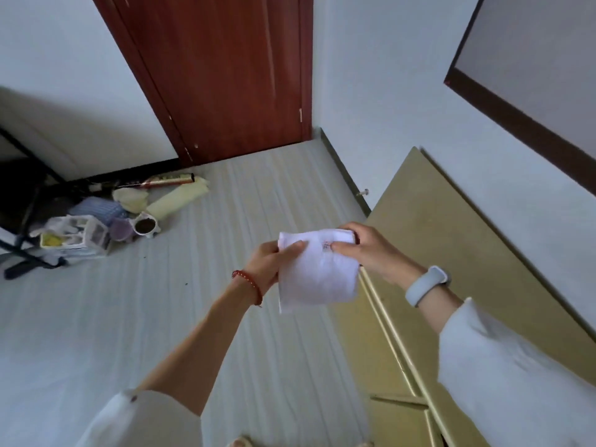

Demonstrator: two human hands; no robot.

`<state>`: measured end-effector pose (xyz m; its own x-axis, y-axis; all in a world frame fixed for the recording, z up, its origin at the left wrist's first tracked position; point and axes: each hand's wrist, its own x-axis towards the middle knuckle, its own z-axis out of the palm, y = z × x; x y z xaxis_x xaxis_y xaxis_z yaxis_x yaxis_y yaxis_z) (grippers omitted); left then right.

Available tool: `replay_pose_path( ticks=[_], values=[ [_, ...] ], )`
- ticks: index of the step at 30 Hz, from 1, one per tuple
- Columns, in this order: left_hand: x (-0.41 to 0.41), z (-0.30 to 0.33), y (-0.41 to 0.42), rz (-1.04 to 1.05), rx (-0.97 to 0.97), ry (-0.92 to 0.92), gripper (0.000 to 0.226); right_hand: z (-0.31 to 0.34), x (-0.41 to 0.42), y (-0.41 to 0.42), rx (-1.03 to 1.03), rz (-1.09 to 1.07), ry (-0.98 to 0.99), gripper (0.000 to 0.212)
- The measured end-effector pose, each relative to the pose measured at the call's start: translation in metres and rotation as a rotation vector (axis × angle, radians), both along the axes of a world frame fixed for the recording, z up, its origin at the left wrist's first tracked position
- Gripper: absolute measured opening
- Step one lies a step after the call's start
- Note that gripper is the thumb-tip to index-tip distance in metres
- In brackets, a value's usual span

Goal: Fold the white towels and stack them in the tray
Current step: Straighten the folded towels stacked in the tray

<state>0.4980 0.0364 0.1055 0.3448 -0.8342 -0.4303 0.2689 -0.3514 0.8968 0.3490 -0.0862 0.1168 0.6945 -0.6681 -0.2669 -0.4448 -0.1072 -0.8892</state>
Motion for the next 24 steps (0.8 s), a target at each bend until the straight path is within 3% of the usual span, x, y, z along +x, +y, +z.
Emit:
replay_pose_path(
  ticks=[3,5,7,11,14,16,19,24],
  values=[
    [0.054,0.005,0.040,0.225,0.080,-0.458,0.037,0.008,0.064,0.049,0.245,-0.150,-0.103,0.018],
    [0.097,0.011,0.072,0.326,0.088,-0.592,0.039,0.013,0.113,0.084,0.433,-0.171,-0.142,0.014],
    [0.147,0.019,0.109,0.435,0.099,-0.626,0.040,0.017,0.169,0.122,0.440,-0.138,-0.145,0.017],
    [0.239,0.030,0.195,0.488,0.004,-0.393,0.026,0.018,0.286,0.195,0.005,-0.060,-0.130,0.026],
    [0.296,0.023,0.264,0.377,0.002,-0.250,0.012,0.021,0.360,0.247,-0.141,0.037,-0.179,0.015],
    [0.332,0.020,0.301,0.436,0.030,-0.346,0.015,0.020,0.407,0.278,-0.222,0.109,-0.185,0.010],
    [0.379,0.017,0.343,0.662,0.205,-0.636,0.014,0.014,0.469,0.320,-0.388,0.229,-0.199,0.015],
    [0.483,0.020,0.404,0.892,0.376,-0.802,0.021,0.008,0.593,0.376,-0.491,0.367,-0.244,0.019]
  ],
)
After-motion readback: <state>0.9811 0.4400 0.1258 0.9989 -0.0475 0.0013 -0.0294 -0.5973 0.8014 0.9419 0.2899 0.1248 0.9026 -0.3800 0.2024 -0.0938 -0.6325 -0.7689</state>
